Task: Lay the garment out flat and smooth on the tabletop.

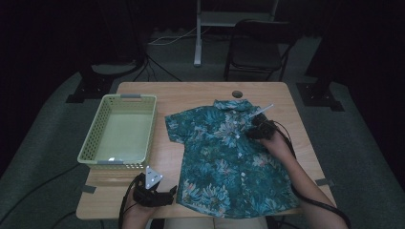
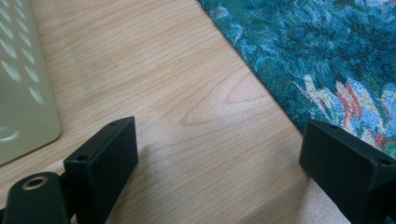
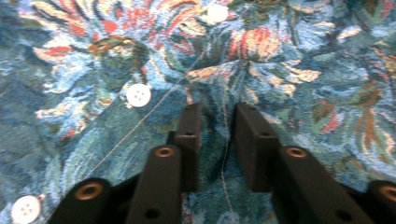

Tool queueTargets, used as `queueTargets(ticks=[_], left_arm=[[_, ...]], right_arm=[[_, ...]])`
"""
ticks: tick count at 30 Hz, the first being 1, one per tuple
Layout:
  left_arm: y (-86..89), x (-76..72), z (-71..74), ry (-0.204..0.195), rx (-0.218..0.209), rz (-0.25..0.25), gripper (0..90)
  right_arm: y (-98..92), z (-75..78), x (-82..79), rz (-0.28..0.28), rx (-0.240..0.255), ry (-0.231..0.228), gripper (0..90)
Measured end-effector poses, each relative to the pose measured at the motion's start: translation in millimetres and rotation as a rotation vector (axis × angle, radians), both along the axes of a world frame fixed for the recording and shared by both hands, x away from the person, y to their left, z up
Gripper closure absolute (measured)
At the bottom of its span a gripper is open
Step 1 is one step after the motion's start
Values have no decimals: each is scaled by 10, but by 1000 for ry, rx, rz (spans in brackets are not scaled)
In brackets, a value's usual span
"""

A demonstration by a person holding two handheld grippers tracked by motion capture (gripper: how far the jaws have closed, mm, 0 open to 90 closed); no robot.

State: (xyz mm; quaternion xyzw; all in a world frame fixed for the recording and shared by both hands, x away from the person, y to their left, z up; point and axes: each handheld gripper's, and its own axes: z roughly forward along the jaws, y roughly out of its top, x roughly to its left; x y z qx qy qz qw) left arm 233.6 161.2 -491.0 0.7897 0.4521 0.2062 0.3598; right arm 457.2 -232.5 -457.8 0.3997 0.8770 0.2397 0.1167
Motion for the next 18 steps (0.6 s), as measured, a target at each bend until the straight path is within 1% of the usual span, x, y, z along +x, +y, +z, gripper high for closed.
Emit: queueTargets(ticks=[3, 4, 5, 7, 9, 11, 14, 15, 18], left_arm=[[0, 1, 0, 0, 0, 0, 121], [0, 1, 0, 0, 0, -1, 121], [0, 0, 0, 0, 0, 0, 121], [0, -3, -2, -2, -2, 1, 121], [1, -8, -6, -6, -3, 2, 121], [3, -12, -6, -6, -2, 2, 121], [2, -12, -7, -7, -3, 3, 121], [2, -12, -7, -7, -3, 3, 121], [3, -13, -7, -7, -3, 3, 121]], right_arm=[[9, 24, 34, -11, -23, 17, 863], [6, 39, 45, -14, -33, 15, 865], [-11, 57, 57, -21, -26, 8, 867], [-66, 108, 79, -39, 8, -3, 870], [-131, 172, 91, -69, 41, -19, 869], [-216, 236, 105, -95, 90, -39, 869], [-356, 343, 139, -154, 156, -53, 870], [-402, 378, 153, -176, 166, -63, 869], [-553, 462, 206, -242, 162, -83, 869]])
